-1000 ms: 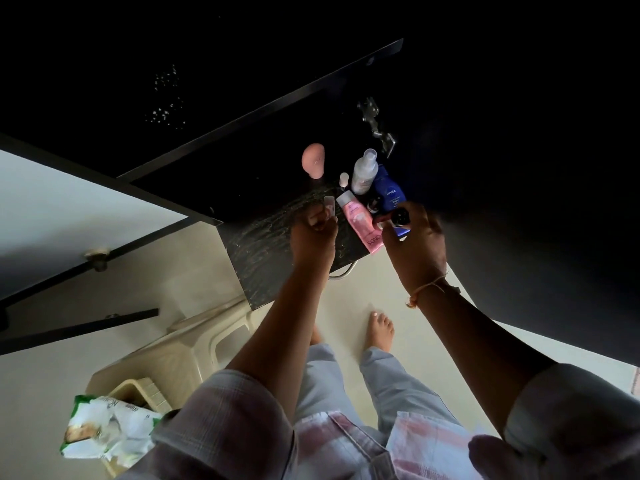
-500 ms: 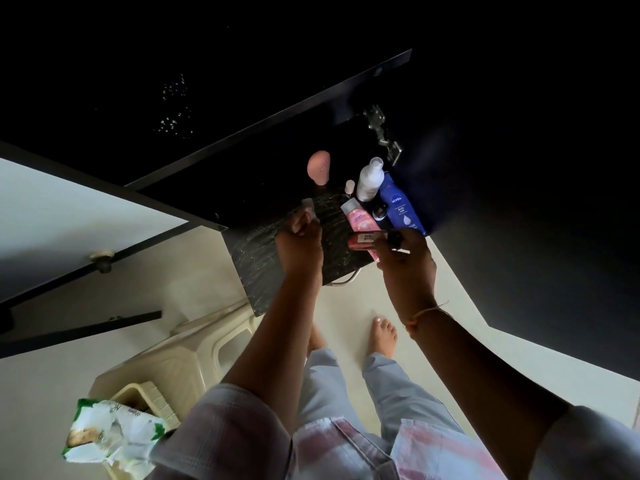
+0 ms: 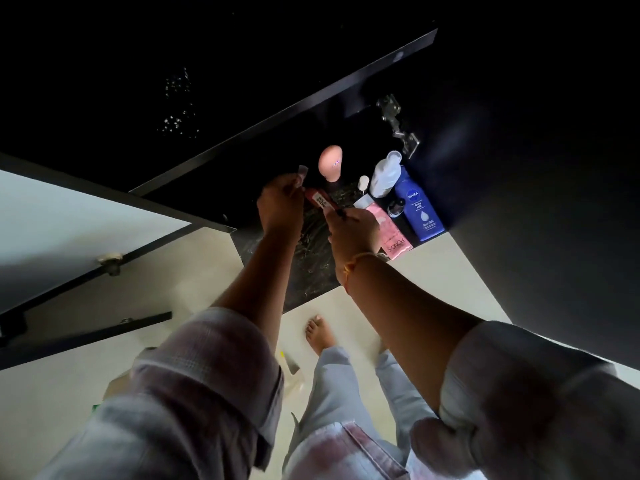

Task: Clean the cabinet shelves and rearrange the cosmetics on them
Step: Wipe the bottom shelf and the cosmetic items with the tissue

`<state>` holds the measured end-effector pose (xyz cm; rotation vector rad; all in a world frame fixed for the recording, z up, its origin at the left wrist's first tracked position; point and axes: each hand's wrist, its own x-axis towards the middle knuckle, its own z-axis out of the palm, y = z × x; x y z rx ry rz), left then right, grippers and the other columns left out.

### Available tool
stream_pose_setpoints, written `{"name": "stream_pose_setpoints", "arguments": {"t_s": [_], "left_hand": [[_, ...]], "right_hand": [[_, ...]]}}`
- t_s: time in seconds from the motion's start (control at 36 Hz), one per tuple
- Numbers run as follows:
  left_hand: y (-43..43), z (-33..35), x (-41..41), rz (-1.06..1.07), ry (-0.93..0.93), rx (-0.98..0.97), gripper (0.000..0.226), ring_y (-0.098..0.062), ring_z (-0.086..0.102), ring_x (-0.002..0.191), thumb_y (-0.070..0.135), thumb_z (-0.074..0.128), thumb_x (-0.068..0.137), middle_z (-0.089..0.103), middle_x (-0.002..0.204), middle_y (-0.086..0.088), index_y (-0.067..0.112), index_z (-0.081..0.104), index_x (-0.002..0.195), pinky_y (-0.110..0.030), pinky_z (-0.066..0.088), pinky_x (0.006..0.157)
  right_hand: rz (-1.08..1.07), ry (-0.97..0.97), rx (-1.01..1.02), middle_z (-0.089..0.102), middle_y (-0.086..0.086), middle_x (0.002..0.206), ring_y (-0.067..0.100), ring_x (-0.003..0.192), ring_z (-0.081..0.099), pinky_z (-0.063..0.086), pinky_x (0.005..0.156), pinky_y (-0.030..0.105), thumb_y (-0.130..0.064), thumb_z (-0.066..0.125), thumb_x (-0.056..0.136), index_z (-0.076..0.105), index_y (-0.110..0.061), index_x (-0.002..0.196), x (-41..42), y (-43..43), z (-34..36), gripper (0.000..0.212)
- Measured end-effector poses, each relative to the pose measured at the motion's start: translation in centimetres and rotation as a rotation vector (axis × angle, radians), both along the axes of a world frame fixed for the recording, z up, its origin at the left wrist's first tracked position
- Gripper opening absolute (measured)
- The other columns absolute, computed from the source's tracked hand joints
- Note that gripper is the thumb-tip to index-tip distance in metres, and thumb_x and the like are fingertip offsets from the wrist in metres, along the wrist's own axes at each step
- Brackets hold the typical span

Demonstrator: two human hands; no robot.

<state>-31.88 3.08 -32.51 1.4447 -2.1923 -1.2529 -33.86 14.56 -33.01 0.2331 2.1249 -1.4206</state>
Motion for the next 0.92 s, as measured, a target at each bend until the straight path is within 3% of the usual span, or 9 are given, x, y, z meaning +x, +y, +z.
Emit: {"name": "stream_pose_setpoints", "arguments": {"t_s": [0.11,0.17,0.33,0.53,0.61,0.67,0.75,0.81,0.92], "left_hand": [[-0.3,-0.5,-0.5,0.021,-0.006,-0.012,0.019,-0.001,0.059,0.089,0.025,0.064,0.093,0.073,0.102,0.003,0.017,0.072,0.108,-0.014,0.044,0.075],[-0.4,-0.6,-0.7,0.016,-0.009,-0.013,0.02,-0.001,0.059,0.087,0.025,0.063,0.094,0.073,0.102,0.0,0.016,0.072,0.108,-0.011,0.04,0.07],[-0.8,-0.9,-0.7,-0.013,-0.022,-0.029,0.021,-0.001,0.055,0.089,0.017,0.059,0.095,0.072,0.106,-0.001,0.013,0.07,0.112,0.007,0.031,0.057],[-1.3,-1.1,-0.6,-0.022,-0.027,-0.008,0.021,-0.007,0.064,0.09,0.024,0.059,0.095,0.073,0.103,0.0,0.015,0.071,0.11,-0.007,0.044,0.066],[-1.1,-1.1,-0.3,-0.051,-0.031,-0.006,0.022,-0.002,0.06,0.083,0.024,0.059,0.096,0.071,0.102,0.001,0.012,0.068,0.112,0.002,0.039,0.058],[-0.9,-1.1,0.1,-0.051,-0.011,0.002,0.023,-0.004,0.063,0.087,0.024,0.06,0.096,0.071,0.104,-0.001,0.011,0.067,0.113,-0.002,0.044,0.066],[-0.6,-1.2,0.9,-0.047,-0.013,-0.02,0.026,-0.014,0.067,0.096,0.024,0.063,0.093,0.072,0.106,-0.005,0.008,0.067,0.113,-0.026,0.054,0.083],[-0.3,-1.1,1.5,-0.026,-0.025,-0.029,0.027,-0.015,0.067,0.098,0.025,0.065,0.091,0.072,0.107,-0.005,0.009,0.067,0.112,-0.032,0.054,0.088],[1.3,-0.5,3.6,-0.007,-0.036,-0.052,0.026,-0.018,0.066,0.102,0.018,0.066,0.09,0.07,0.11,-0.006,0.01,0.066,0.114,-0.034,0.054,0.089]], "right_hand": [[-0.037,-0.058,0.003,0.068,-0.003,0.062,0.022,0.064,0.068,0.059,0.067,0.049,-0.055,0.062,0.073,0.07,-0.029,0.069,-0.1,-1.4,-0.8,0.028],[-0.018,-0.09,0.01,0.068,-0.004,0.064,0.019,0.064,0.067,0.059,0.067,0.042,-0.043,0.065,0.081,0.073,-0.02,0.078,-0.1,-2.0,-0.7,0.025],[0.012,-0.15,0.003,0.067,0.001,0.072,0.021,0.07,0.063,0.058,0.078,0.047,-0.033,0.064,0.083,0.072,-0.008,0.084,-0.8,-3.2,-0.6,0.026],[-0.014,-0.11,0.056,0.072,-0.001,0.069,0.025,0.07,0.068,0.059,0.071,0.051,-0.032,0.064,0.075,0.073,-0.016,0.082,-0.8,-3.7,-0.9,0.021],[0.006,-0.135,0.03,0.071,-0.002,0.071,0.027,0.075,0.069,0.058,0.074,0.052,-0.036,0.062,0.071,0.071,-0.016,0.081,-0.9,-3.6,-1.6,0.024],[0.006,-0.117,0.009,0.069,-0.002,0.066,0.025,0.068,0.066,0.058,0.069,0.05,-0.036,0.062,0.069,0.071,-0.02,0.078,-0.7,-3.4,-1.6,0.02],[0.015,-0.105,-0.001,0.06,-0.003,0.053,0.02,0.055,0.054,0.047,0.059,0.04,-0.03,0.061,0.071,0.065,-0.015,0.065,-0.1,-2.6,-0.8,0.016],[0.039,-0.122,-0.01,0.06,-0.002,0.057,0.026,0.06,0.058,0.051,0.064,0.039,-0.028,0.059,0.071,0.06,-0.015,0.057,0.0,-2.1,-0.3,0.019],[0.123,-0.191,-0.048,0.065,0.006,0.075,0.036,0.086,0.068,0.056,0.085,0.054,-0.032,0.061,0.07,0.061,-0.021,0.06,0.4,-0.6,0.0,0.015]]}}
